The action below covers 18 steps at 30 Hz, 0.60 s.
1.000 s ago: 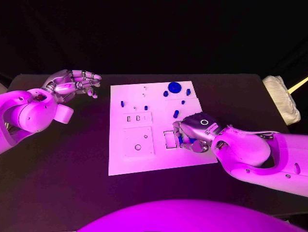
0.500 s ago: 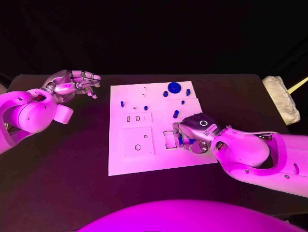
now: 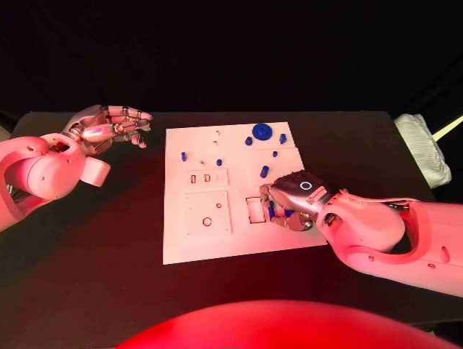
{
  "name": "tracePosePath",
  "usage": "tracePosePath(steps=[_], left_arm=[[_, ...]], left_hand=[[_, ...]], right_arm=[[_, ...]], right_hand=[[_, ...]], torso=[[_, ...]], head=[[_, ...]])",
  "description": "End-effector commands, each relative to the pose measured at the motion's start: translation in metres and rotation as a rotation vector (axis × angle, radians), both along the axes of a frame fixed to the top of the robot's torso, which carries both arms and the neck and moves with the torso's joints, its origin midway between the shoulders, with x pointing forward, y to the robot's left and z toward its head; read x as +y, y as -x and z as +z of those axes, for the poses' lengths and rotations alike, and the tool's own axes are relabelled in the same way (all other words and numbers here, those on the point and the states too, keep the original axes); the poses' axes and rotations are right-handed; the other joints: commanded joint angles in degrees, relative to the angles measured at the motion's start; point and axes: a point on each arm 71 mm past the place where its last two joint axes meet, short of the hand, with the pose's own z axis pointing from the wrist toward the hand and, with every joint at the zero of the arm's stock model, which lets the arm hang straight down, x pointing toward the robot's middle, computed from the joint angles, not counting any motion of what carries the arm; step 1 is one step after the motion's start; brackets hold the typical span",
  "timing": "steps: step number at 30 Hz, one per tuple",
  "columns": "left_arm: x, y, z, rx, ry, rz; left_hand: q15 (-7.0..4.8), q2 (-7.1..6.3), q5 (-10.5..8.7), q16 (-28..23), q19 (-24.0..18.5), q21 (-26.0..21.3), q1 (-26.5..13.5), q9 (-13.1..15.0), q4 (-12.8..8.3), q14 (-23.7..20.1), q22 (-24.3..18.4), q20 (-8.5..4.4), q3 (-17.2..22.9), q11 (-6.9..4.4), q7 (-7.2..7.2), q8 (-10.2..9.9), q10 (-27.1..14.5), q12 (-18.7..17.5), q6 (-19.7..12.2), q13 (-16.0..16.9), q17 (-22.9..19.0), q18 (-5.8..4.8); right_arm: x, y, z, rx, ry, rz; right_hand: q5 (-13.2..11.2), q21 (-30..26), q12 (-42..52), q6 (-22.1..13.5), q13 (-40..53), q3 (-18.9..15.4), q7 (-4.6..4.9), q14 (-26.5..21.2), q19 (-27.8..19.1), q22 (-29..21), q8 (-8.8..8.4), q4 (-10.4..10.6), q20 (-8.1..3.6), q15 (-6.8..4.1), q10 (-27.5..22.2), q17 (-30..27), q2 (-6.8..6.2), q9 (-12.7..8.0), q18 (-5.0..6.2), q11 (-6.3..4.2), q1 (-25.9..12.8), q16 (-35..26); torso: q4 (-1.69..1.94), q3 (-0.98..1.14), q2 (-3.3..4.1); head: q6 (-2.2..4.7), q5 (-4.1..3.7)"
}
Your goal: Assemble the parts on the task board
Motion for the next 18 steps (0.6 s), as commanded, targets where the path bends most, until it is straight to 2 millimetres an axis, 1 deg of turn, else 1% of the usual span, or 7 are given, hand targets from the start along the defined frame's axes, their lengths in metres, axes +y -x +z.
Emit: tracePosePath(steps=[1, 5, 8, 12, 13, 18], left_arm=[[-0.0023, 0.0004, 0.0010, -0.006, 0.008, -0.017], [-0.0025, 0.0003, 0.0010, -0.006, 0.008, -0.018], [-0.0025, 0.0003, 0.0010, -0.006, 0.008, -0.018], [-0.0025, 0.0002, 0.0009, -0.006, 0.008, -0.018], [-0.0025, 0.0002, 0.0009, -0.006, 0.008, -0.018], [-0.0025, 0.0001, 0.0009, -0.006, 0.008, -0.018]], left_hand=[[-0.03, -0.09, -0.18, 0.2, 0.0, -0.2, -0.3, -0.1, -0.2, -0.3, 0.0, 0.41, 0.0, 0.03, 1.71, 0.1, -0.3, 0.2, -0.4, -0.1, -0.1, 0.79], [-0.03, -0.09, -0.18, 0.2, 0.0, -0.2, -0.3, -0.1, -0.2, -0.3, 0.0, 0.41, 0.0, 0.03, 1.71, 0.1, -0.3, 0.2, -0.4, -0.1, -0.1, 0.79], [-0.03, -0.09, -0.18, 0.2, 0.0, -0.2, -0.3, -0.1, -0.2, -0.3, 0.0, 0.41, 0.0, 0.03, 1.71, 0.1, -0.3, 0.2, -0.4, -0.1, -0.1, 0.79], [-0.03, -0.09, -0.18, 0.2, 0.0, -0.2, -0.3, -0.1, -0.2, -0.3, 0.0, 0.41, 0.0, 0.03, 1.71, 0.1, -0.3, 0.2, -0.4, -0.1, -0.1, 0.79], [-0.03, -0.09, -0.18, 0.2, 0.0, -0.2, -0.3, -0.1, -0.2, -0.3, 0.0, 0.41, 0.0, 0.03, 1.71, 0.1, -0.3, 0.2, -0.4, -0.1, -0.1, 0.79], [-0.03, -0.09, -0.18, 0.2, 0.0, -0.2, -0.3, -0.1, -0.2, -0.3, 0.0, 0.41, 0.0, 0.03, 1.71, 0.1, -0.3, 0.2, -0.4, -0.1, -0.1, 0.79]], right_arm=[[0.0002, 0.0002, -0.0016, -0.005, 0.025, 0.009], [-0.0001, -0.0001, -0.0022, -0.008, 0.028, 0.008], [-0.0003, -0.0001, -0.0024, -0.010, 0.028, 0.008], [-0.0003, 0.0000, -0.0020, -0.017, 0.027, 0.007], [-0.0003, 0.0000, -0.0020, -0.018, 0.027, 0.007], [0.0000, 0.0002, -0.0012, -0.028, 0.023, 0.008]], right_hand=[[-0.4, 0.3, 0.4, -0.1, 0.1, 0.2, -0.29, 5.8, 5.1, 14.0, 0.29, -0.2, -0.47, -0.40, 0.0, 13.8, 0.03, 0.1, -0.49, -0.49, 0.6, 0.0], [-0.4, 0.3, 0.4, -0.1, 0.1, 0.4, -0.33, 5.8, 5.2, 14.0, 0.42, -0.3, -0.51, -0.43, 0.0, 13.8, 0.12, 0.1, -0.50, -0.52, 0.8, -0.1], [-0.4, 0.2, 0.4, -0.1, 0.1, 0.5, -0.34, 5.8, 5.1, 14.0, 0.49, -0.4, -0.52, -0.44, 0.0, 13.8, 0.16, 0.1, -0.48, -0.54, 0.9, -0.1], [-0.4, 0.3, 0.4, -0.1, 0.1, 0.7, -0.36, 5.8, 5.1, 14.0, 0.57, -0.4, -0.54, -0.47, 0.0, 13.8, 0.25, 0.1, -0.49, -0.56, 1.0, -0.1], [-0.4, 0.3, 0.4, -0.1, 0.1, 0.8, -0.36, 5.8, 5.1, 14.0, 0.59, -0.5, -0.55, -0.47, 0.0, 13.8, 0.27, 0.1, -0.49, -0.56, 1.0, -0.1], [-0.4, 0.3, 0.4, 0.0, 0.3, 1.2, -0.40, 5.8, 5.2, 14.1, 0.73, -0.5, -0.59, -0.51, 0.2, 13.8, 0.40, 0.1, -0.50, -0.61, 1.3, -0.1]], torso=[[0.03, -0.02, 0.02], [0.01, -0.01, 0.02], [0.02, 0.00, 0.02], [-0.01, 0.01, 0.01], [0.00, 0.04, 0.01], [0.01, 0.04, 0.00]], head=[[-0.02, -0.05], [-0.05, 0.00], [-0.04, -0.13], [-0.09, -0.01], [-0.07, -0.03], [-0.04, -0.04]])
